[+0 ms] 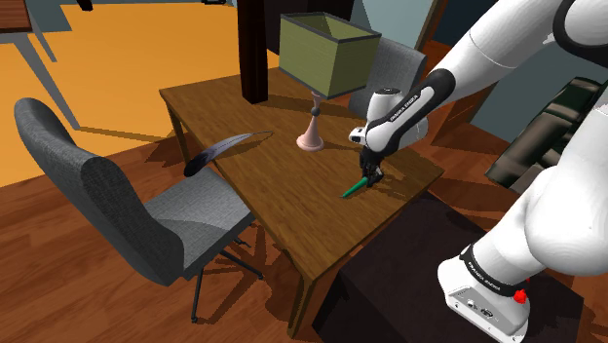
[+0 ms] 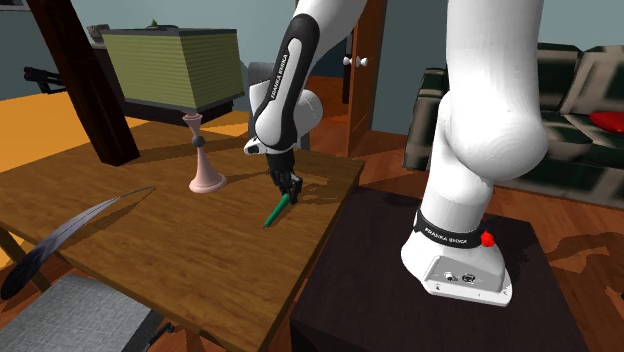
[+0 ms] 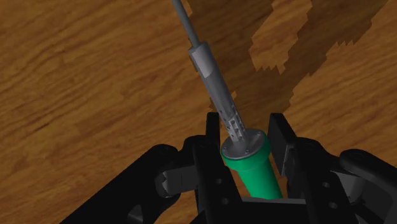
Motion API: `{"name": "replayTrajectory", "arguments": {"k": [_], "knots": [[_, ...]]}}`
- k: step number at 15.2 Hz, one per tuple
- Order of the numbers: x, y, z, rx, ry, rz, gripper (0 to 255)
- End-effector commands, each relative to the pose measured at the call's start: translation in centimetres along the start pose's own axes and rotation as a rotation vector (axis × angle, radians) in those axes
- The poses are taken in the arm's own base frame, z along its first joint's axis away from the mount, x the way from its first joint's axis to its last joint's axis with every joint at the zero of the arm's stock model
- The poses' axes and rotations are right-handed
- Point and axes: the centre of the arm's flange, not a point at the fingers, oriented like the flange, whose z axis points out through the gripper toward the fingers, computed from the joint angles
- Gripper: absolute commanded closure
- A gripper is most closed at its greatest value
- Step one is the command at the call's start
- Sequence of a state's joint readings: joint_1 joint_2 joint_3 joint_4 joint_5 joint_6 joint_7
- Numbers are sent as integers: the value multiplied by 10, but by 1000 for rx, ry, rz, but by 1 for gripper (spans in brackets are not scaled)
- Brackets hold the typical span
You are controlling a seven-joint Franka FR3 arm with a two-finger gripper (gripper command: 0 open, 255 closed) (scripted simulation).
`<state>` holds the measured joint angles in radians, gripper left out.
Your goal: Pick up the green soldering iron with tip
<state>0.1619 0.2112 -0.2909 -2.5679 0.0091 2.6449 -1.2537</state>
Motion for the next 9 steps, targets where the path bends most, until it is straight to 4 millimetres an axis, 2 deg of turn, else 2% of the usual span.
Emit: {"name": "replayTrajectory", "arguments": {"k": [1,9], "knots": [[0,0,1,0,0,0,255],[-4,-4,-41,0,0,0,255]]}}
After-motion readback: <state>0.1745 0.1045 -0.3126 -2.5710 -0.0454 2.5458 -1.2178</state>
